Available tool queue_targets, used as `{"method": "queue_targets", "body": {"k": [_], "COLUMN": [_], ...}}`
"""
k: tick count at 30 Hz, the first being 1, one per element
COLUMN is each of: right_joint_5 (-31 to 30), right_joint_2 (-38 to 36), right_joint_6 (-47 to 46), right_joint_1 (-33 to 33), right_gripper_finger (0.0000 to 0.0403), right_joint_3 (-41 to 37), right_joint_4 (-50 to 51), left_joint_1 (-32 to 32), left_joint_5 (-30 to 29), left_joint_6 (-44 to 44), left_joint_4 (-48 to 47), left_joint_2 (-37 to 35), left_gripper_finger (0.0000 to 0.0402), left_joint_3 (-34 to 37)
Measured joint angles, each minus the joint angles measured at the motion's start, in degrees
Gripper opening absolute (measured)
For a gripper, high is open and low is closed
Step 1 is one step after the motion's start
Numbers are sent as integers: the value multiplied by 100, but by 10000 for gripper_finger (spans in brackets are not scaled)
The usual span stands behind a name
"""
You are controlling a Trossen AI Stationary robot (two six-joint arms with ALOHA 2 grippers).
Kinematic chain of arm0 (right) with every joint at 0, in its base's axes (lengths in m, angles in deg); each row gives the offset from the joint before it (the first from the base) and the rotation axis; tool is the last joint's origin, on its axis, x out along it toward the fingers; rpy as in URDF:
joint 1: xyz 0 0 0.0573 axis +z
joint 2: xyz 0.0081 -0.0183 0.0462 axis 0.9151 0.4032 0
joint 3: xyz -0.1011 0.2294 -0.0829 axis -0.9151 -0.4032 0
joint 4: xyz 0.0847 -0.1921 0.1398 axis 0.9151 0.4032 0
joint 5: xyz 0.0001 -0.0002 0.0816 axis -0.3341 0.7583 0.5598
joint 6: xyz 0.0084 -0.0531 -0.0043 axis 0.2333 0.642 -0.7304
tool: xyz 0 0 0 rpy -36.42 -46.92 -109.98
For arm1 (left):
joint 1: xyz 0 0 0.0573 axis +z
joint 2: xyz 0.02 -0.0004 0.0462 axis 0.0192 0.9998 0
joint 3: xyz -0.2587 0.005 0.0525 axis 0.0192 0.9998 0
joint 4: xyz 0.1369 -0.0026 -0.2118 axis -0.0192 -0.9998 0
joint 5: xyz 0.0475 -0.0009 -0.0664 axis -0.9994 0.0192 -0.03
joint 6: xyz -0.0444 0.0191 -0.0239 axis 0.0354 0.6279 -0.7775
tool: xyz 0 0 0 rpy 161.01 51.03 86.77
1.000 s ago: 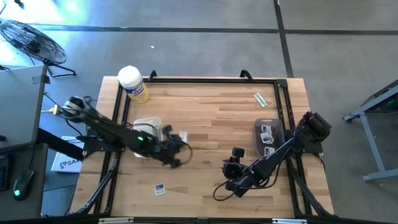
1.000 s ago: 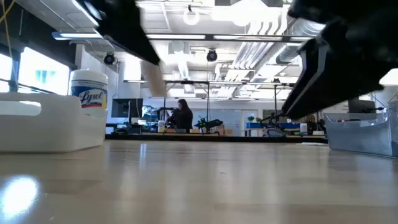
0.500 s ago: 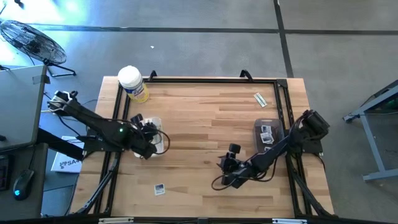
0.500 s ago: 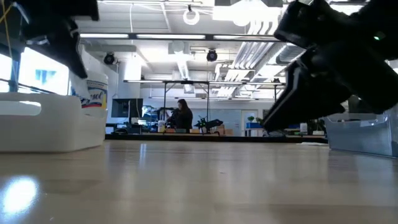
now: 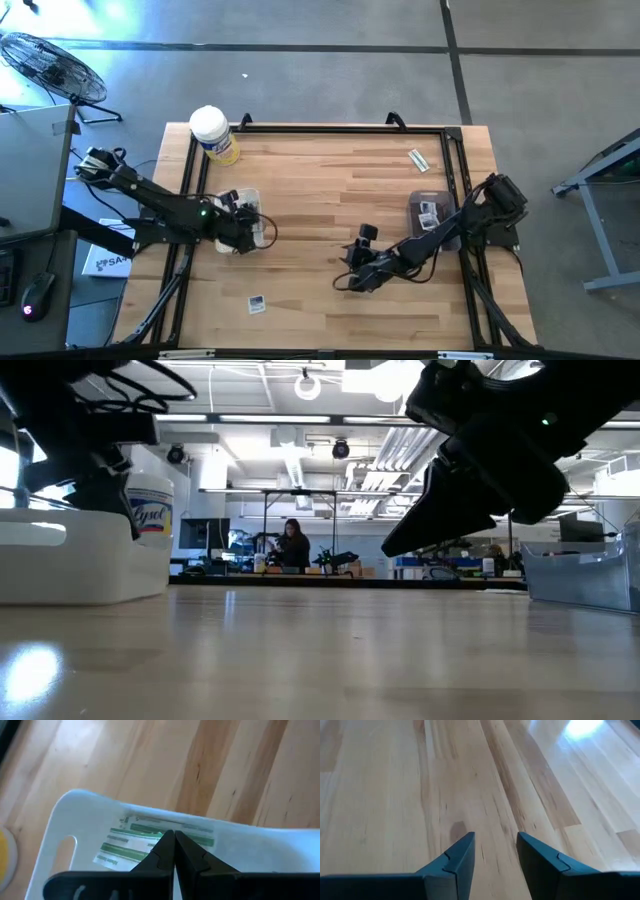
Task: Pick & Place First Aid Supplies
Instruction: Put the green bandage into the white bin
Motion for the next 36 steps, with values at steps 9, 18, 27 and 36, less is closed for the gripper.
{"method": "queue_targets", "body": {"k": [9,18,27,36], "right_joint_5": [204,239,243,243], "right_joint_2": [0,0,0,0], "right_joint_6": [-8,-17,-39,-63], "right_joint_1": [-9,-4,-4,-4], "right_gripper_finger": [140,140,140,140], "right_joint_3": [0,0,0,0], "right_joint_4": [-42,-42,-41,-18], "left_joint_1": [1069,1095,1094,1063], "left_joint_5": [785,1381,1385,1232], "left_joint_6": [681,755,836,1022], "left_joint_4": [316,836,778,383], "left_joint_2": [-2,-2,-2,-296], "left_gripper_finger": [0,0,0,0], "left_joint_3": [2,2,2,2]}}
